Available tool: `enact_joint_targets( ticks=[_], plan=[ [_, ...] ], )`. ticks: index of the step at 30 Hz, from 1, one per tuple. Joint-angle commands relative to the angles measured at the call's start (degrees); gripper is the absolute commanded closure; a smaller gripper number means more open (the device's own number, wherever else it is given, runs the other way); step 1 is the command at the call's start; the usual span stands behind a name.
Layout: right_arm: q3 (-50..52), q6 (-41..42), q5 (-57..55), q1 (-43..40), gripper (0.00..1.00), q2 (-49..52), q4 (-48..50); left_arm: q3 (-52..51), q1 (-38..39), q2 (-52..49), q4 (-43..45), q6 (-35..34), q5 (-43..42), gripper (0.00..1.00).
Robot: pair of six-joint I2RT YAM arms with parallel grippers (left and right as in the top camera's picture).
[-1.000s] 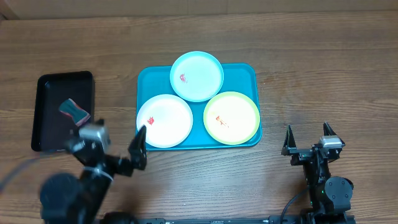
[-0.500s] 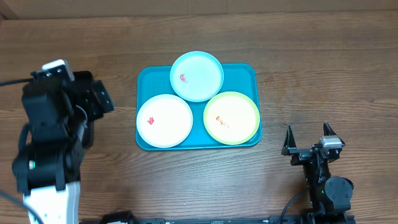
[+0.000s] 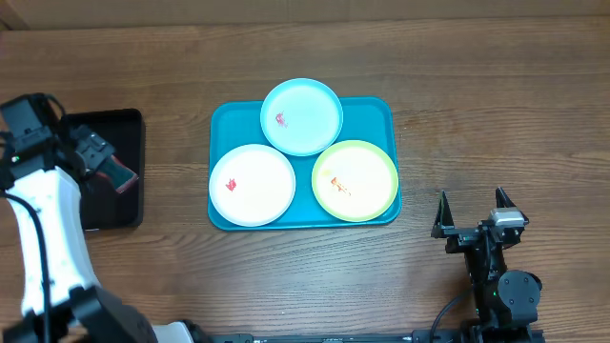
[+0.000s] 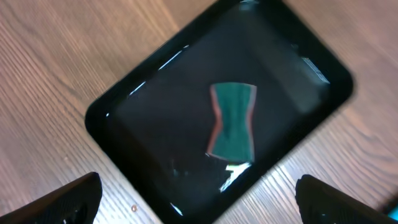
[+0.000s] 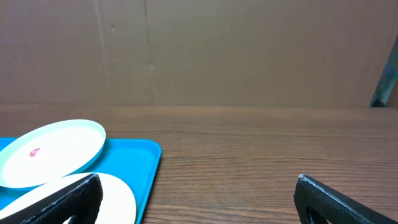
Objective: Clean dirty plates on tray and stack at the side
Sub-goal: 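Move the left gripper over the black tray toward the green sponge, then grasp the green sponge with the left gripper and lift it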
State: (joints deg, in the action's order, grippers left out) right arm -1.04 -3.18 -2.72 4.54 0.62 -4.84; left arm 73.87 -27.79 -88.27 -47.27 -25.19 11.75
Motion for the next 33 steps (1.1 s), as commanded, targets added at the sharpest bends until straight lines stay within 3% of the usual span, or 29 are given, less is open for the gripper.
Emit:
enact_joint_targets(
  ticks=[1, 5, 24, 27, 33],
  plan=[
    [0.57, 0.37, 0.44, -0.11, 0.0, -0.46, 0.17, 0.81, -1.49, -4.2, 2.21, -1.18, -4.85, 0.0],
    [0.57, 0.37, 0.44, -0.11, 0.0, -0.46, 0.17, 0.81, -1.16, -8.74, 7.39, 4.24, -6.88, 0.01],
    [0.57, 0.37, 0.44, -0.11, 0.0, -0.46, 0.17, 0.81, -1.01, -25.9, 16.68, 4.24, -7.19, 0.2],
    [0.57, 0.37, 0.44, -0.11, 0.0, -0.46, 0.2, 0.81, -1.01, -27.23, 16.37, 4.26, -8.55, 0.3],
    [0.57, 0.37, 0.44, -0.11, 0.0, -0.46, 0.17, 0.83, -1.09, -27.8, 15.69, 5.92, -8.59, 0.96]
  ],
)
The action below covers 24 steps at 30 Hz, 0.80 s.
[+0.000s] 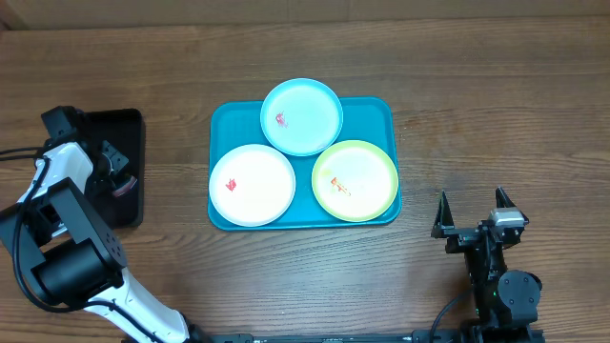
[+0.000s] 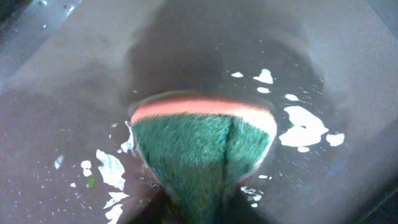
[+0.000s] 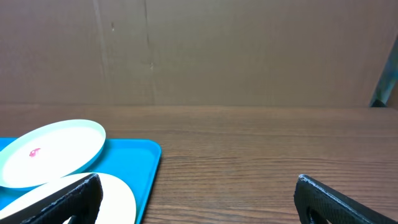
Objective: Clean dirty plates on tray and stack at the side
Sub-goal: 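Grasp the green sponge with the left gripper and lift it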
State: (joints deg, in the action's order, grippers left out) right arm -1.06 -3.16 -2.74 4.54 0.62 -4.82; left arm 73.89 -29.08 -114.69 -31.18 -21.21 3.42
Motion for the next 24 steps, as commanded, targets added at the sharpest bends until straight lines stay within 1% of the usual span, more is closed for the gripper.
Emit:
enact_joint_targets(
  ticks=[1, 2, 3, 4, 5, 6, 7, 14, 16, 17, 19, 20, 22, 24],
  plan=[
    [0.59, 0.35, 0.46, -0.11, 0.0, -0.46, 0.15, 0.81, 0.17, -1.38, -0.5, 2.23, -0.24, 0.96],
    [0.59, 0.35, 0.46, -0.11, 0.0, -0.46, 0.15, 0.87, 0.17, -1.36, -0.7, 2.67, -0.2, 0.96],
    [0.59, 0.35, 0.46, -0.11, 0.0, -0.46, 0.15, 1.01, 0.17, -1.31, -1.16, 3.13, -0.2, 0.88],
    [0.59, 0.35, 0.46, -0.11, 0.0, -0.46, 0.15, 1.09, 0.17, -1.29, -1.51, 3.3, -0.2, 0.53],
    [0.59, 0.35, 0.46, -0.11, 0.0, -0.46, 0.15, 1.11, 0.17, -1.29, -1.73, 3.28, -0.28, 0.13],
    [0.59, 0.35, 0.46, -0.11, 0.0, -0.46, 0.15, 1.11, 0.17, -1.29, -2.01, 3.3, -0.26, 0.0],
    [0.59, 0.35, 0.46, -0.11, 0.0, -0.46, 0.15, 1.11, 0.17, -1.29, -2.25, 3.3, -0.28, 0.0],
    [0.59, 0.35, 0.46, -0.11, 0.0, -0.46, 0.15, 1.11, 0.24, -1.29, -4.79, 3.26, -0.28, 0.0],
    [0.59, 0.35, 0.46, -0.11, 0.0, -0.46, 0.15, 1.09, 0.24, -1.29, -5.09, 3.28, -0.28, 0.18],
    [0.59, 0.35, 0.46, -0.11, 0.0, -0.46, 0.15, 1.09, 0.22, -1.29, -5.2, 3.28, -0.26, 0.28],
    [0.59, 0.35, 0.46, -0.11, 0.0, -0.46, 0.15, 1.09, 0.24, -1.29, -5.29, 3.28, -0.26, 0.46],
    [0.59, 0.35, 0.46, -0.11, 0.0, -0.46, 0.15, 1.09, 0.24, -1.29, -5.27, 3.28, -0.26, 0.64],
    [0.59, 0.35, 0.46, -0.11, 0.0, -0.46, 0.15, 1.09, 0.22, -1.29, -4.96, 3.32, 0.15, 0.96],
    [0.59, 0.35, 0.46, -0.11, 0.0, -0.46, 0.15, 1.11, 0.17, -1.29, -4.96, 3.26, 0.37, 0.96]
  ],
)
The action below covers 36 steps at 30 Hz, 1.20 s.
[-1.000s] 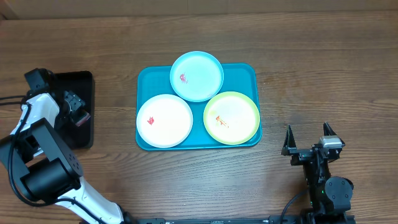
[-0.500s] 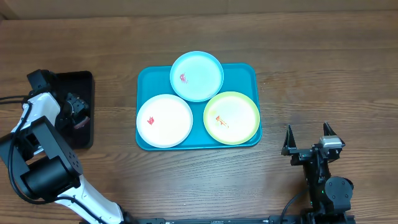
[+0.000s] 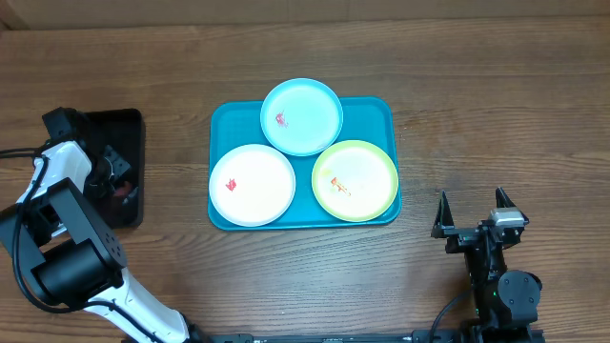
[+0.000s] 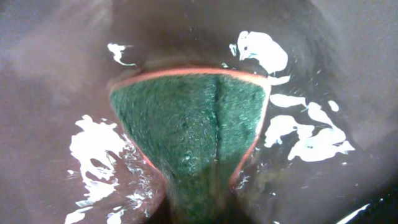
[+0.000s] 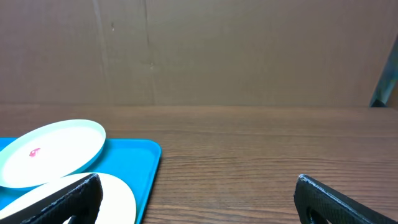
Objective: Clean dirty plates on tray and stack at the side
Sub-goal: 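Grasp the green sponge with the left gripper and lift it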
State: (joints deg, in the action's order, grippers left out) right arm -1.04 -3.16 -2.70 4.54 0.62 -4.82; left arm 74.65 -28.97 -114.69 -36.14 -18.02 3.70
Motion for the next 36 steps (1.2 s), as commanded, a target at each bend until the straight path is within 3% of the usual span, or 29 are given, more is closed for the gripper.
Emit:
enact_joint_targets(
  ticks=[1, 3, 4, 6, 7, 13, 14, 15, 16, 17, 19, 20, 27, 36],
  plan=[
    [0.57, 0.35, 0.42, -0.11, 0.0, -0.46, 0.15, 0.35, 0.07, -1.29, 0.02, 0.07, 0.11, 0.96],
    [0.57, 0.35, 0.42, -0.11, 0.0, -0.46, 0.15, 0.35, 0.07, -1.29, 0.15, 0.07, 0.11, 0.96],
    [0.57, 0.35, 0.42, -0.11, 0.0, -0.46, 0.15, 0.35, 0.07, -1.29, 0.2, 0.07, 0.09, 0.72],
    [0.57, 0.35, 0.42, -0.11, 0.0, -0.46, 0.15, 0.35, 0.07, -1.29, 0.61, 0.09, 0.11, 0.14],
    [0.57, 0.35, 0.42, -0.11, 0.0, -0.46, 0.15, 0.35, 0.07, -1.29, 0.94, 0.13, 0.11, 0.0],
    [0.57, 0.35, 0.42, -0.11, 0.0, -0.46, 0.15, 0.35, 0.07, -1.29, 2.95, 0.31, 1.88, 0.0],
    [0.57, 0.35, 0.42, -0.11, 0.0, -0.46, 0.15, 0.35, 0.07, -1.29, 2.99, 0.31, 1.88, 0.05],
    [0.57, 0.35, 0.42, -0.11, 0.0, -0.46, 0.15, 0.35, 0.07, -1.29, 3.02, 0.31, 1.95, 0.13],
    [0.57, 0.35, 0.42, -0.11, 0.0, -0.46, 0.15, 0.35, 0.07, -1.29, 3.02, 0.28, 2.32, 0.28],
    [0.57, 0.35, 0.42, -0.11, 0.0, -0.46, 0.15, 0.35, 0.07, -1.29, 3.02, 0.33, 3.06, 0.53],
    [0.57, 0.35, 0.42, -0.11, 0.0, -0.46, 0.15, 0.37, 0.07, -1.29, 3.06, 0.33, 5.2, 0.86],
    [0.57, 0.35, 0.42, -0.11, 0.0, -0.46, 0.15, 0.48, 0.07, -1.29, 3.04, 0.37, 7.1, 0.96],
    [0.57, 0.35, 0.42, -0.11, 0.0, -0.46, 0.15, 4.81, 0.13, 1.57, -1.31, 0.68, 10.82, 0.96],
    [0.57, 0.35, 0.42, -0.11, 0.0, -0.46, 0.17, 15.34, 0.13, 10.67, -6.45, 0.7, 2.6, 0.96]
  ],
)
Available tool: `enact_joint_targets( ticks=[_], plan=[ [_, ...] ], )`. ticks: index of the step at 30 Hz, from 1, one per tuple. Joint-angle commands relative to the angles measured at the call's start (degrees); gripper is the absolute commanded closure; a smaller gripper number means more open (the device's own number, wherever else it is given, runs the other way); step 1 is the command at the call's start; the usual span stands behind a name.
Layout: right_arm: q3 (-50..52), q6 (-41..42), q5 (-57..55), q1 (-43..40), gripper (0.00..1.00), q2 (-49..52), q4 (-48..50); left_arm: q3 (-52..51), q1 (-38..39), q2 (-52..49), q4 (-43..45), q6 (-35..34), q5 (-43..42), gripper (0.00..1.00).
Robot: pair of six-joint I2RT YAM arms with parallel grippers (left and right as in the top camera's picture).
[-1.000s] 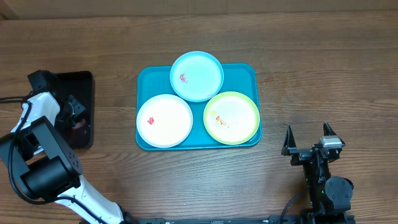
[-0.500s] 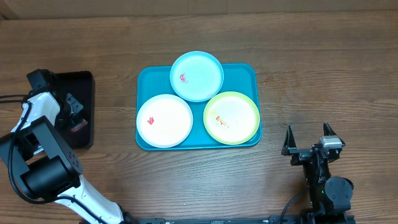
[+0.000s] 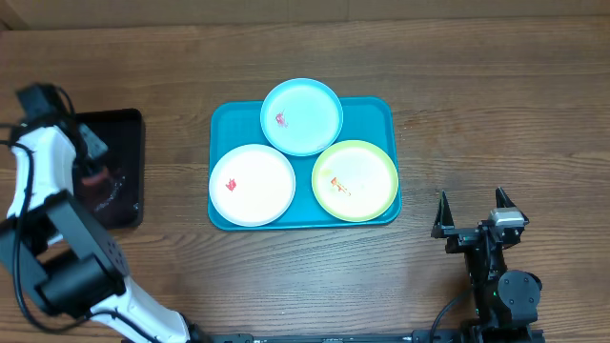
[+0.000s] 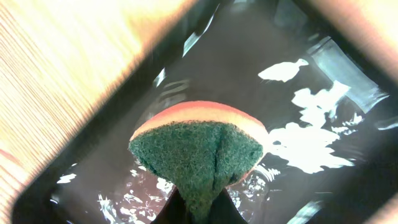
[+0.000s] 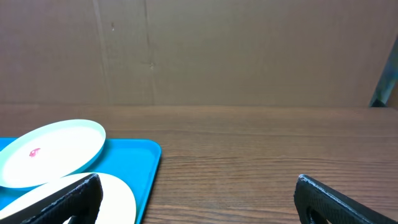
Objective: Clean dirty plates on tray and stack at the side
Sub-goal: 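Grasp the green sponge with the left gripper and lift it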
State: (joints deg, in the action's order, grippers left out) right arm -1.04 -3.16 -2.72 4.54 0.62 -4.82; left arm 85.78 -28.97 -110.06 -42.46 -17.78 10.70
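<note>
Three stained plates lie on the blue tray [image 3: 386,119]: a light blue plate [image 3: 301,116] at the back, a white plate [image 3: 253,184] front left and a green plate [image 3: 355,180] front right. My left gripper [image 4: 198,206] is shut on the green and orange sponge [image 4: 198,149], holding it pinched a little above the wet black tray [image 4: 311,81]. Overhead, the sponge [image 3: 93,177] hangs over that black tray [image 3: 124,124]. My right gripper [image 5: 199,205] is open over bare table right of the blue tray [image 5: 146,165].
The black tray's floor is wet, with bright reflections. Wooden table [image 3: 496,105] runs all round the blue tray. A brown cardboard wall [image 5: 249,50] stands behind the table. My right arm's base [image 3: 505,291] sits at the front right edge.
The sponge was low against the black tray's wet floor. Now my left gripper holds it higher, with the tray's rim and the table in the left wrist view. The right arm has not moved.
At first my left gripper was open above the black tray with the sponge lying flat in it. Then it was down in the tray, shut on the sponge, and stayed low on the wet floor. Now the sponge is held raised over the tray. The plates are unmoved.
</note>
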Motion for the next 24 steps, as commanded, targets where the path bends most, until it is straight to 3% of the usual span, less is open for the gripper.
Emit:
enact_joint_targets(
  ticks=[1, 5, 14, 18, 24],
  plan=[
    [0.57, 0.35, 0.44, -0.11, 0.0, -0.46, 0.17, 4.66, 0.13, 7.28, -0.11, 0.44, -6.91, 0.96],
    [0.57, 0.35, 0.44, -0.11, 0.0, -0.46, 0.15, 4.74, 0.13, 9.86, -0.2, 0.46, -13.49, 0.96],
    [0.57, 0.35, 0.44, -0.11, 0.0, -0.46, 0.15, -2.62, 0.13, -1.36, 0.04, 2.38, -5.31, 0.96],
    [0.57, 0.35, 0.44, -0.11, 0.0, -0.46, 0.15, -1.14, 0.09, -3.19, -2.34, 9.05, -5.14, 0.96],
    [0.57, 0.35, 0.44, -0.11, 0.0, -0.46, 0.15, 8.94, 0.07, 2.25, -9.03, 4.57, -6.84, 0.96]
  ],
)
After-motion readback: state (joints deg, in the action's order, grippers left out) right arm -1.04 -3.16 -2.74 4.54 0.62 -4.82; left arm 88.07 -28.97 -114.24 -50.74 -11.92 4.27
